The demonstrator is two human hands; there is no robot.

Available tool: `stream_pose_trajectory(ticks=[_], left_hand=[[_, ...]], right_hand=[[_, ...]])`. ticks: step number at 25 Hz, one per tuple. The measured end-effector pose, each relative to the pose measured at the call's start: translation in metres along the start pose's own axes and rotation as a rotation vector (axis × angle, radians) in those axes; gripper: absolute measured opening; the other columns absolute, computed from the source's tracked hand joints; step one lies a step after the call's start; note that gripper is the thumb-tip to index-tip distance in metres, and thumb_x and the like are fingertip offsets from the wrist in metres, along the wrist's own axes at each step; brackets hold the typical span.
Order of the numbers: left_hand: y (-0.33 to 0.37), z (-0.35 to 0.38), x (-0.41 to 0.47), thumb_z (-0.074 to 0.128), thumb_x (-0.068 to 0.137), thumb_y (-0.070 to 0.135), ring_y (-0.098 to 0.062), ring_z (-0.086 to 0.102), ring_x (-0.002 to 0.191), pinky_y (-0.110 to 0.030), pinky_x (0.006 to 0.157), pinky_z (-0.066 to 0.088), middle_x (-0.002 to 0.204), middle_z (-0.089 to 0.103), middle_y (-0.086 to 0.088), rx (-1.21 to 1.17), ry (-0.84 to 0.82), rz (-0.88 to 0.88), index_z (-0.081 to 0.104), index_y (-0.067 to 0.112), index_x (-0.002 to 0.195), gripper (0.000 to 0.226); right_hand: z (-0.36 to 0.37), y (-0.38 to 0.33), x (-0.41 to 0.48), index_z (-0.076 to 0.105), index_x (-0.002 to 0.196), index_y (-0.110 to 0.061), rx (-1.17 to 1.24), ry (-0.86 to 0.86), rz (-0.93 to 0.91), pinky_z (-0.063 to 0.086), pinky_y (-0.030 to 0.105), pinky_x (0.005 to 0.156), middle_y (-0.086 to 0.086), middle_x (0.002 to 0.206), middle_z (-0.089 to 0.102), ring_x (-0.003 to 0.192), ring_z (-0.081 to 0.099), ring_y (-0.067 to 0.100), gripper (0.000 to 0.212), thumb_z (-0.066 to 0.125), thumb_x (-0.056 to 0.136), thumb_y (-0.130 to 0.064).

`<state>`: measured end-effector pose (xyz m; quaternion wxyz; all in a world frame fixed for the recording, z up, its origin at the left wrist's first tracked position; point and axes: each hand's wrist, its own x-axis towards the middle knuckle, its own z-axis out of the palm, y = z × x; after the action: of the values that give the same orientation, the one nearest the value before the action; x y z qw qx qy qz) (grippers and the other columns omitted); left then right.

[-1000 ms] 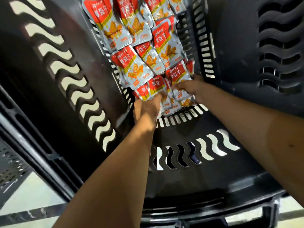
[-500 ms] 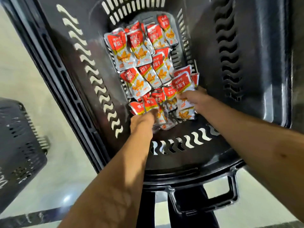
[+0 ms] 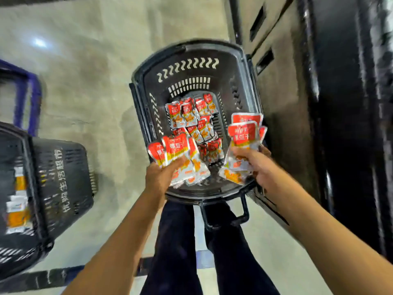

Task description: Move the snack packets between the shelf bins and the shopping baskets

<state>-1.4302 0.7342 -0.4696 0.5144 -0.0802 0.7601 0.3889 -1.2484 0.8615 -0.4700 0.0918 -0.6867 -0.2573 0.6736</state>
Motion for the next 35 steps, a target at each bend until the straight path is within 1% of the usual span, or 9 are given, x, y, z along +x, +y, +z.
stream_pose_trajectory(ticks=[3, 5, 8, 13, 17, 22, 27, 30, 35], left_hand=[[0.044, -0.03, -0.078, 0.075, 0.076, 0.012, -0.007, 0.07, 0.069, -0.019, 0.061, 0.055, 0.079, 0.074, 0.008, -0.063, -0.069, 0.125, 0.069, 0.018, 0.093, 0.019], [0.064, -0.046, -0.119, 0.072, 0.079, 0.013, -0.005, 0.07, 0.067, -0.016, 0.058, 0.054, 0.076, 0.073, 0.01, -0.086, -0.104, 0.186, 0.068, 0.019, 0.092, 0.015], [0.084, -0.07, -0.183, 0.067, 0.082, 0.01, -0.004, 0.068, 0.061, -0.015, 0.054, 0.052, 0.069, 0.072, 0.01, -0.124, -0.183, 0.251, 0.067, 0.017, 0.088, 0.009], [0.081, -0.117, -0.234, 0.069, 0.069, 0.02, -0.013, 0.071, 0.075, -0.023, 0.066, 0.055, 0.087, 0.075, -0.001, -0.073, -0.406, 0.33, 0.068, 0.011, 0.102, 0.035], [0.077, -0.147, -0.256, 0.067, 0.076, 0.015, -0.015, 0.071, 0.075, -0.021, 0.059, 0.054, 0.091, 0.074, -0.005, 0.085, -0.602, 0.323, 0.067, 0.008, 0.106, 0.03], [0.064, -0.133, -0.292, 0.07, 0.068, 0.02, -0.023, 0.071, 0.085, -0.027, 0.064, 0.057, 0.106, 0.071, -0.014, 0.32, -0.847, 0.333, 0.064, 0.005, 0.116, 0.051], [0.004, -0.072, -0.357, 0.074, 0.071, 0.017, -0.03, 0.07, 0.09, -0.044, 0.082, 0.057, 0.105, 0.071, -0.015, 0.632, -1.165, 0.252, 0.064, 0.004, 0.114, 0.046], [-0.06, -0.04, -0.408, 0.068, 0.071, 0.015, -0.021, 0.071, 0.08, -0.032, 0.07, 0.058, 0.094, 0.074, -0.01, 0.788, -1.325, 0.221, 0.067, 0.006, 0.106, 0.036], [-0.193, -0.015, -0.486, 0.078, 0.063, 0.019, -0.017, 0.071, 0.08, -0.032, 0.075, 0.058, 0.092, 0.075, -0.004, 1.085, -1.51, 0.208, 0.07, 0.014, 0.095, 0.033]], right_hand=[[-0.007, -0.038, -0.088, 0.062, 0.112, -0.002, 0.022, -0.123, -0.069, 0.053, 0.042, 0.08, 0.016, 0.101, 0.067, 0.083, 0.063, 0.029, 0.046, 0.076, 0.068, -0.004], [-0.01, -0.053, -0.133, 0.062, 0.112, -0.004, 0.061, -0.162, -0.129, 0.052, 0.047, 0.085, 0.017, 0.103, 0.067, 0.085, 0.064, 0.031, 0.04, 0.072, 0.074, 0.0], [-0.013, -0.067, -0.209, 0.065, 0.092, -0.009, 0.144, -0.213, -0.218, 0.053, 0.045, 0.08, 0.011, 0.086, 0.07, 0.07, 0.066, 0.024, 0.017, 0.065, 0.078, 0.002], [-0.006, -0.03, -0.317, 0.063, 0.088, -0.011, 0.368, -0.208, -0.32, 0.058, 0.03, 0.059, 0.003, 0.072, 0.071, 0.06, 0.068, 0.015, 0.026, 0.066, 0.062, -0.006], [0.002, 0.038, -0.38, 0.064, 0.093, -0.012, 0.526, -0.1, -0.318, 0.058, 0.031, 0.065, 0.005, 0.079, 0.072, 0.067, 0.069, 0.017, 0.033, 0.074, 0.062, -0.007], [-0.004, 0.14, -0.45, 0.064, 0.09, -0.01, 0.815, 0.116, -0.34, 0.057, 0.028, 0.056, 0.006, 0.074, 0.072, 0.062, 0.069, 0.019, 0.029, 0.073, 0.063, -0.01], [-0.02, 0.248, -0.514, 0.074, 0.075, -0.012, 1.203, 0.376, -0.41, 0.056, 0.031, 0.053, 0.011, 0.075, 0.072, 0.063, 0.07, 0.022, 0.049, 0.095, 0.031, -0.021], [-0.033, 0.316, -0.545, 0.066, 0.092, -0.009, 1.43, 0.563, -0.396, 0.056, 0.029, 0.052, 0.008, 0.074, 0.072, 0.062, 0.07, 0.019, 0.025, 0.072, 0.069, -0.005], [-0.053, 0.431, -0.594, 0.063, 0.096, -0.012, 1.625, 0.794, -0.398, 0.058, 0.033, 0.066, 0.006, 0.079, 0.073, 0.067, 0.07, 0.018, 0.034, 0.066, 0.063, -0.01]])
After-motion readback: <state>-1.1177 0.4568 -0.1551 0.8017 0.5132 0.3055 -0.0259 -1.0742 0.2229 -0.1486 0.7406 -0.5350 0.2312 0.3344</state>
